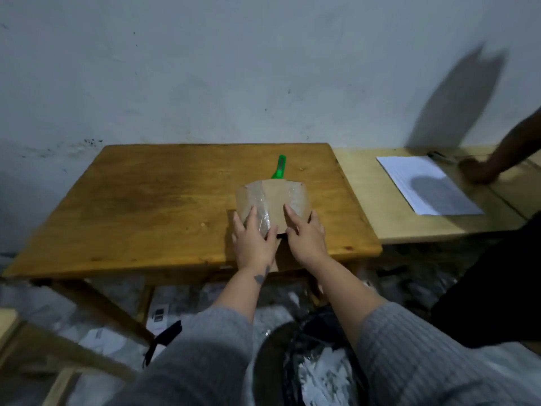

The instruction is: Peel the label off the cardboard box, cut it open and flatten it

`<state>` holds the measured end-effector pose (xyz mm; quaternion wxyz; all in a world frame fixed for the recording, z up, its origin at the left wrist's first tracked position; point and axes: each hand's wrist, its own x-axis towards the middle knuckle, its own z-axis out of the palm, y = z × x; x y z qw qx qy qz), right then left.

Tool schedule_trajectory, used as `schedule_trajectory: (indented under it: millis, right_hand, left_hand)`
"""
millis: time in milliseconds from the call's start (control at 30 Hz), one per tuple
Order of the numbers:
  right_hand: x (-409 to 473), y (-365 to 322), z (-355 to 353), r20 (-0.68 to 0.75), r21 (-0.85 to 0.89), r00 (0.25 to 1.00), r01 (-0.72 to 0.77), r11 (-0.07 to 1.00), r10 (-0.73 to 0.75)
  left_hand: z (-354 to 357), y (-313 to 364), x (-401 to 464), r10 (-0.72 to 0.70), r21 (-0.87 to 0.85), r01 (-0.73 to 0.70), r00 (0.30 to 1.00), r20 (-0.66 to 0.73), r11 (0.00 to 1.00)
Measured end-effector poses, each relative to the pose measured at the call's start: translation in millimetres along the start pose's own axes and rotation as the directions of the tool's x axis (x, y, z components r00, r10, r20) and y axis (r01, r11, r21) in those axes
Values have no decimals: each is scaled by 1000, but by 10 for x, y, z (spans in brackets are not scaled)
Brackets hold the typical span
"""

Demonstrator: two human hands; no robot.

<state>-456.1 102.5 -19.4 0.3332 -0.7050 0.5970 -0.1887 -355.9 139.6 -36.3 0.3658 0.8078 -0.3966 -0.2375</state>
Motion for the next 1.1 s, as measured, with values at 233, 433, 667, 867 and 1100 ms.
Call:
schedule_trajectory:
  millis: [233, 433, 667, 867, 1100]
  right_hand:
    - [-834, 838, -422, 3, 8, 992, -123, 992, 123]
    - [-1416, 1820, -246, 76, -21, 938, -338, 941, 339]
    - [-1910, 3121, 582, 308, -83, 806, -507, 858, 506]
    - [-1645, 4161, 1442, 356, -125, 717, -599, 791, 599]
    - [-1042, 5074, 2136, 339, -92, 725, -608, 788, 599]
  left_hand:
    - [561, 44, -999, -15, -19, 17, 993, 118, 1000]
    - [1221, -344, -1662, -95, 163, 47, 949, 300, 985]
    - [2072, -1532, -2061, -340, 397, 82, 687, 643, 914]
    - [3008, -2406, -1896, -409, 478, 46, 594, 693, 877]
    - [3895, -3072, -1451, -326, 374, 40, 581, 746, 927]
